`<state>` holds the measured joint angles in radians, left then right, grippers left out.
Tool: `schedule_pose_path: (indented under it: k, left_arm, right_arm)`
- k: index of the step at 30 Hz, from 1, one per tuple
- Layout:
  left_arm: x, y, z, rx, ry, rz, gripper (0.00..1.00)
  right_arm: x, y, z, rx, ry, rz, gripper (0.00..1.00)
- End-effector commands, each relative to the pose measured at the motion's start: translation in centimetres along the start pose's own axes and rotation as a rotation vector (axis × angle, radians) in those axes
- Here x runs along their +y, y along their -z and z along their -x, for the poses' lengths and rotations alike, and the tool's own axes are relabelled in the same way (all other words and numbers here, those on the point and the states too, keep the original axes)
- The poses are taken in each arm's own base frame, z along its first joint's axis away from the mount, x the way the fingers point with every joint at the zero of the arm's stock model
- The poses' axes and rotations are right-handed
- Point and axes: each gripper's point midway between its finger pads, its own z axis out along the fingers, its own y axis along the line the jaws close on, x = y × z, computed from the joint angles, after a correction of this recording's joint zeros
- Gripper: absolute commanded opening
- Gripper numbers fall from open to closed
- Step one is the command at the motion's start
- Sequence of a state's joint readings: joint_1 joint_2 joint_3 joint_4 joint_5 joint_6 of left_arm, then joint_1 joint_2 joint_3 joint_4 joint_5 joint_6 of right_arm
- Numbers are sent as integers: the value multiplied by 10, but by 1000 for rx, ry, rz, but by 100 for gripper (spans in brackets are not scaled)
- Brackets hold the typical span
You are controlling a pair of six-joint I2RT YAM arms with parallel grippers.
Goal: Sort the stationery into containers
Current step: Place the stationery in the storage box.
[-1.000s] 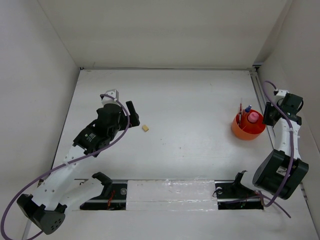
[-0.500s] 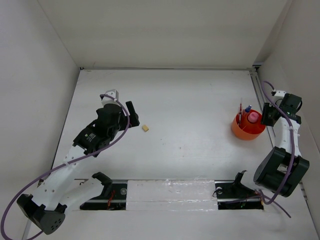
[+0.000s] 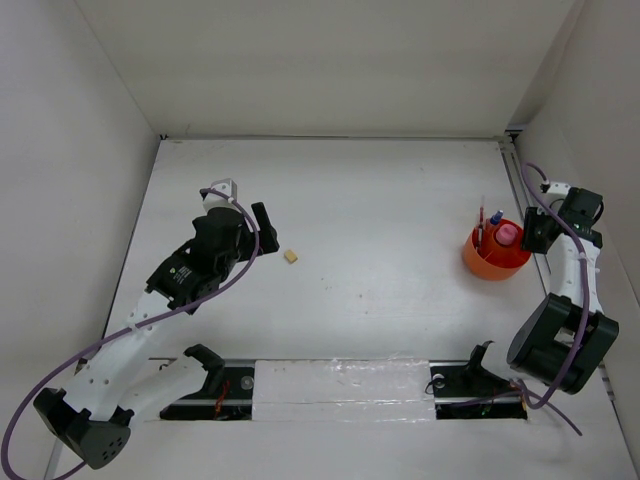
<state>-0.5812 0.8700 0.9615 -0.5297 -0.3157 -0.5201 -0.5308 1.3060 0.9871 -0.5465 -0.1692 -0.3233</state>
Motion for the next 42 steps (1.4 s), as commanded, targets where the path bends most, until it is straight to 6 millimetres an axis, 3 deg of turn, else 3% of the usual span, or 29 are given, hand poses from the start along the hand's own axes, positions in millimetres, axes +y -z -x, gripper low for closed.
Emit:
schedule_pose_path:
  k: [1, 23, 42]
  left_arm:
    - [1, 5, 8, -30, 1, 0, 100]
    - [1, 3, 6, -23, -2, 5, 100]
    - [1, 3, 6, -23, -2, 5, 100]
  right_arm:
    - [-2, 7, 24, -63, 29, 15, 3]
    - [0, 4, 20, -36, 31, 23, 13]
    - [-4, 11, 26, -64, 46, -8, 39]
